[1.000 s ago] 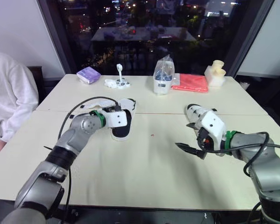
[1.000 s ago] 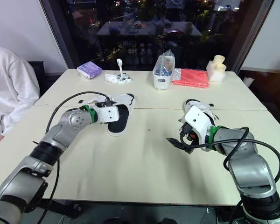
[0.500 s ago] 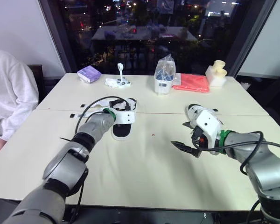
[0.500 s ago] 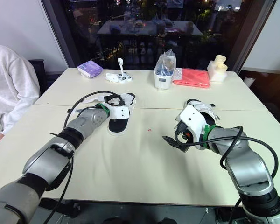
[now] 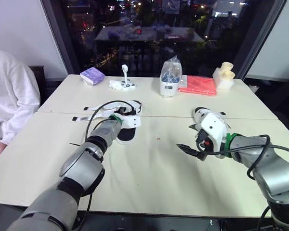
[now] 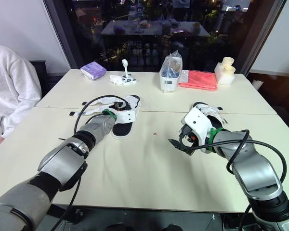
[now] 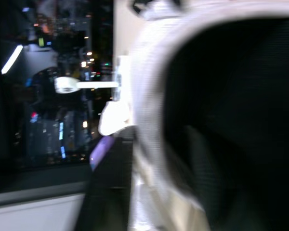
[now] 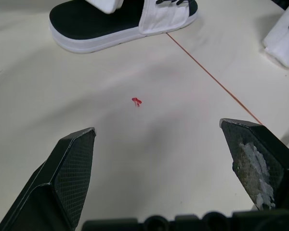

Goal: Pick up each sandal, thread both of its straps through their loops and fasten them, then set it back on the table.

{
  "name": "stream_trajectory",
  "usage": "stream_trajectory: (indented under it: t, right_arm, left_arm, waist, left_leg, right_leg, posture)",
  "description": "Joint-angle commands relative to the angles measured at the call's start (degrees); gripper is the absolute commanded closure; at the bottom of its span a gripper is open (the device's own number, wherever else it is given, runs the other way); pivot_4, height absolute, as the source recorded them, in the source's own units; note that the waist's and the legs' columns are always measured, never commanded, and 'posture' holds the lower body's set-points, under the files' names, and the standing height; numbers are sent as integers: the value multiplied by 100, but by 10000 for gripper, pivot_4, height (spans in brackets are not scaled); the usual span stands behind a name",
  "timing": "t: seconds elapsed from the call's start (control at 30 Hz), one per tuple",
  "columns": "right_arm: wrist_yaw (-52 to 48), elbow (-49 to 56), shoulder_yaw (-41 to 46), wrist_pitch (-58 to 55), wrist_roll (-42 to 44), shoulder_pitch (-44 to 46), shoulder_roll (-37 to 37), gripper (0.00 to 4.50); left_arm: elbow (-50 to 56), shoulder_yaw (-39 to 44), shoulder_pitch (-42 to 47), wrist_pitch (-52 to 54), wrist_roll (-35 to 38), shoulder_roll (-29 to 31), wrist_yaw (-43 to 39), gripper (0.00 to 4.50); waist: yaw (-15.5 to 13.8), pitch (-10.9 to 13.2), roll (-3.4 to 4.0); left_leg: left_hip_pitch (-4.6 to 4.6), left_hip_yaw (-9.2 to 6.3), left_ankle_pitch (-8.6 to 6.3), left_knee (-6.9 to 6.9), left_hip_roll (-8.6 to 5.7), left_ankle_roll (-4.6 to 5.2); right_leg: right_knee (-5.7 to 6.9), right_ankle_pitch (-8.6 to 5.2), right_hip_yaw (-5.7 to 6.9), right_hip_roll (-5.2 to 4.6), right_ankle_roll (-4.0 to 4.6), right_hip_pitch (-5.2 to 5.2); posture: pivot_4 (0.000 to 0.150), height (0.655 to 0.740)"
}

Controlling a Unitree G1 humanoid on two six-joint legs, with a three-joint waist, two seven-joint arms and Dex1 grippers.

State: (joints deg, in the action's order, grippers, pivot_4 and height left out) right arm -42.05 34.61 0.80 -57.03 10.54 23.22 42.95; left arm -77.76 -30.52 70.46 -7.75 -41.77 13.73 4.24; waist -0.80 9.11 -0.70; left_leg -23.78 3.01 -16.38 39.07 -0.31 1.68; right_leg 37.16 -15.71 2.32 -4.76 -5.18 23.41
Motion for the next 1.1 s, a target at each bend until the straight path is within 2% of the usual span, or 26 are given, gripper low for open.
stream_trajectory:
  t: [0.03, 0.17, 0.37, 0.43, 0.63, 0.7, 0.9, 1.1]
  right_arm:
    - [81, 88, 80, 91, 104, 141, 79, 0]
    - [135, 52, 70, 113, 151, 184, 86, 0]
    - [143, -58, 119, 225, 187, 172, 200, 0]
    - [148, -101, 141, 260, 187, 169, 235, 0]
    - [171, -143, 277, 351, 247, 90, 344, 0]
    - [179, -160, 344, 382, 268, 56, 389, 0]
    - [160, -145, 434, 422, 316, -10, 434, 0]
    - [151, -119, 429, 465, 375, 11, 440, 0]
  left_arm:
    - [17, 104, 82, 6, 94, 34, 201, 44218]
    - [97, 160, 132, -365, 142, 86, 370, 44218]
    - [463, 59, 178, -2091, 132, 408, 354, 44218]
    - [558, -53, 198, -2472, -8, 580, 476, 44218]
    - [932, -176, 12, -5227, 234, 1048, -580, 44218]
    - [1025, -239, -27, -5799, 234, 1136, -812, 44218]
    - [1135, -274, -75, -6584, 201, 1209, -1113, 44218]
    - [1362, -336, -199, -7012, -68, 1307, -962, 44218]
  waist:
    - [-4, -1, 1]
    - [2, 1, -1]
    - [-5, 1, -1]
    - [-2, 1, -1]
    - [4, 1, -1]
    - [4, 1, -1]
    - [6, 1, -1]
    - [10, 1, -1]
  left_leg:
    - [1, 0, 0, 2, -1, 0]
    - [0, 0, 0, 6, -1, 0]
    - [-30, -2, 3, 8, -5, -6]
    - [-61, 0, 21, 11, -8, -37]
    - [-72, 19, 22, 7, -10, -38]
    - [-71, 23, 22, 8, -10, -38]
    - [-71, 26, 20, 14, -10, -34]
    - [-70, 25, 20, 14, -9, -33]
  right_leg:
    - [0, 0, 0, -1, 0, -2]
    - [1, 2, 0, -3, -4, -2]
    - [0, 3, 1, -23, -5, 22]
    - [0, 4, 2, -25, -7, 49]
    - [0, 6, 12, -22, -9, 70]
    - [0, 6, 12, -23, -9, 70]
    - [2, 8, 12, -20, -13, 69]
    - [3, 8, 12, -17, -13, 68]
  posture:
    - [1500, 7400]
    - [1500, 7400]
    - [1500, 7400]
    - [1500, 7400]
    - [1500, 7400]
    - [1500, 7400]
    - [1500, 7400]
    - [1500, 7400]
